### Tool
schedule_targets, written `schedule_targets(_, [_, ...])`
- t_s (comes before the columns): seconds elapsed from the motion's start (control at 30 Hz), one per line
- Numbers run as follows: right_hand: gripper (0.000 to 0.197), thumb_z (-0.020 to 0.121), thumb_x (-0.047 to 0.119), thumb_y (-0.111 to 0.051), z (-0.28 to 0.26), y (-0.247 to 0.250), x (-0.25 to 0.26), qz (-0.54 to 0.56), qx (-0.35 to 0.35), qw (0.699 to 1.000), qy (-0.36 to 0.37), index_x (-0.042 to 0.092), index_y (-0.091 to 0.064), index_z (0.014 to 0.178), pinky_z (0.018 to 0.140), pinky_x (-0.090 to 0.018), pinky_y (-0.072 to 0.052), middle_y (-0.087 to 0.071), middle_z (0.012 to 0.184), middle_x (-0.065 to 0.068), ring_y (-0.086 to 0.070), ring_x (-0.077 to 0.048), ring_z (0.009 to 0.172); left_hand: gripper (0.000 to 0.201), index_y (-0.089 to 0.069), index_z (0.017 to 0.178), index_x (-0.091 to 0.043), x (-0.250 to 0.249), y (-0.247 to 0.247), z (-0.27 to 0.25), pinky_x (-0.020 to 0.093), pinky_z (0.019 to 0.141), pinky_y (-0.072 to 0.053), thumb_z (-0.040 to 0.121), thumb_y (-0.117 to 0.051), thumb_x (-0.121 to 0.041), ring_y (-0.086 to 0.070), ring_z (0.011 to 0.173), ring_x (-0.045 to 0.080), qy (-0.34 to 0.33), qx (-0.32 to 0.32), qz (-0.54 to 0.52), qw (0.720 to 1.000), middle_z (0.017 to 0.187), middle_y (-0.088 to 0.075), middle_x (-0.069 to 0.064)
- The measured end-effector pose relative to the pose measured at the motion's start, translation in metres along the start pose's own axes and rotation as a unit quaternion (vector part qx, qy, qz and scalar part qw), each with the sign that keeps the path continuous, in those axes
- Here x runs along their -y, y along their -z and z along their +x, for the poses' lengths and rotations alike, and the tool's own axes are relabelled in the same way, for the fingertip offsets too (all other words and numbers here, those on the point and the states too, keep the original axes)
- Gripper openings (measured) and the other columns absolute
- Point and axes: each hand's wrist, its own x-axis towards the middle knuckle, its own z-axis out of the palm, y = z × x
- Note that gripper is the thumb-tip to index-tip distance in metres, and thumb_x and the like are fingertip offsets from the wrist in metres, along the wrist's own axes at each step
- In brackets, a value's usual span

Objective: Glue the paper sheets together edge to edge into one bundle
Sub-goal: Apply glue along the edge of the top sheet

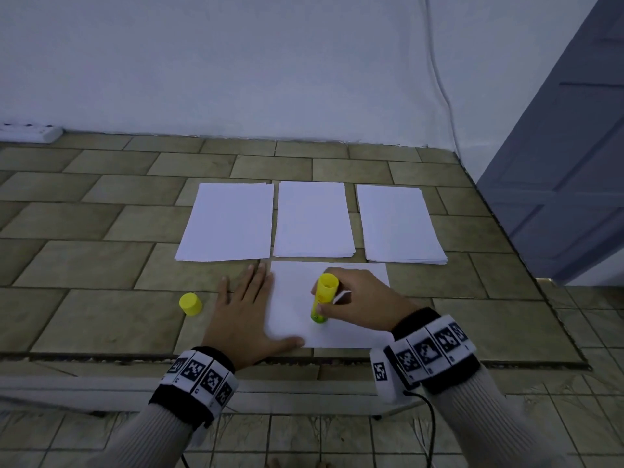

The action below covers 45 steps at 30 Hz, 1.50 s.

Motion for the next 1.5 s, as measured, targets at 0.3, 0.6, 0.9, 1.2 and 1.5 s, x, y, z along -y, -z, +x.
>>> schedule_targets(0.3, [0.019,0.081,0.018,-0.074,-0.015,0.004,-0.006,0.003,0.015,1.0,0.014,0.013,-0.066,0.097,0.081,-0.032,-0.056,-0.069,0.094,0.007,-0.065,-0.009,0.085,0.142,-0.001,0.156,-0.013,-0.003,0.006,-0.001,0.053,0.118,0.01,0.048,0.0,-0.105,0.013,0.149,0.017,0.007,0.013,0.0,1.0,0.163,0.009,0.003])
schedule_targets(0.6, [0.017,0.08,0.01,-0.072,0.031,0.029,-0.011,-0.046,-0.049,0.998,0.01,0.004,-0.064,0.094,0.081,-0.033,-0.054,-0.07,0.093,-0.008,-0.066,-0.018,0.087,0.142,0.001,0.156,-0.013,-0.004,0.006,-0.002,0.053,0.118,0.011,0.047,0.002,-0.104,0.015,0.149,0.017,0.008,0.018,0.005,1.0,0.162,0.013,0.002])
schedule_targets(0.9, [0.013,0.081,0.013,-0.072,0.051,0.04,-0.021,-0.079,-0.094,0.992,0.017,0.006,-0.064,0.089,0.081,-0.026,-0.053,-0.071,0.094,-0.004,-0.066,-0.013,0.085,0.141,-0.002,0.156,-0.013,-0.003,0.004,-0.001,0.053,0.117,0.011,0.049,-0.004,-0.105,0.012,0.149,0.017,0.007,0.009,-0.002,1.0,0.163,0.01,0.001])
schedule_targets(1.2, [0.018,0.078,0.01,-0.074,-0.018,0.05,-0.036,-0.021,-0.105,0.994,0.008,0.025,-0.066,0.085,0.075,-0.024,-0.055,-0.071,0.09,0.005,-0.067,-0.009,0.085,0.139,0.002,0.156,-0.013,-0.003,0.006,-0.001,0.053,0.118,0.011,0.05,-0.001,-0.104,0.015,0.149,0.016,0.009,0.014,0.01,1.0,0.162,0.013,0.002])
schedule_targets(1.5, [0.016,0.067,0.009,-0.069,-0.067,0.051,-0.036,-0.01,-0.068,0.997,-0.027,0.019,-0.069,0.079,0.064,-0.012,-0.048,-0.07,0.078,0.007,-0.065,-0.006,0.073,0.139,-0.005,0.156,-0.011,-0.003,0.003,-0.001,0.054,0.118,0.007,0.052,-0.004,-0.104,0.01,0.15,0.018,0.004,0.008,0.008,1.0,0.163,0.005,0.004])
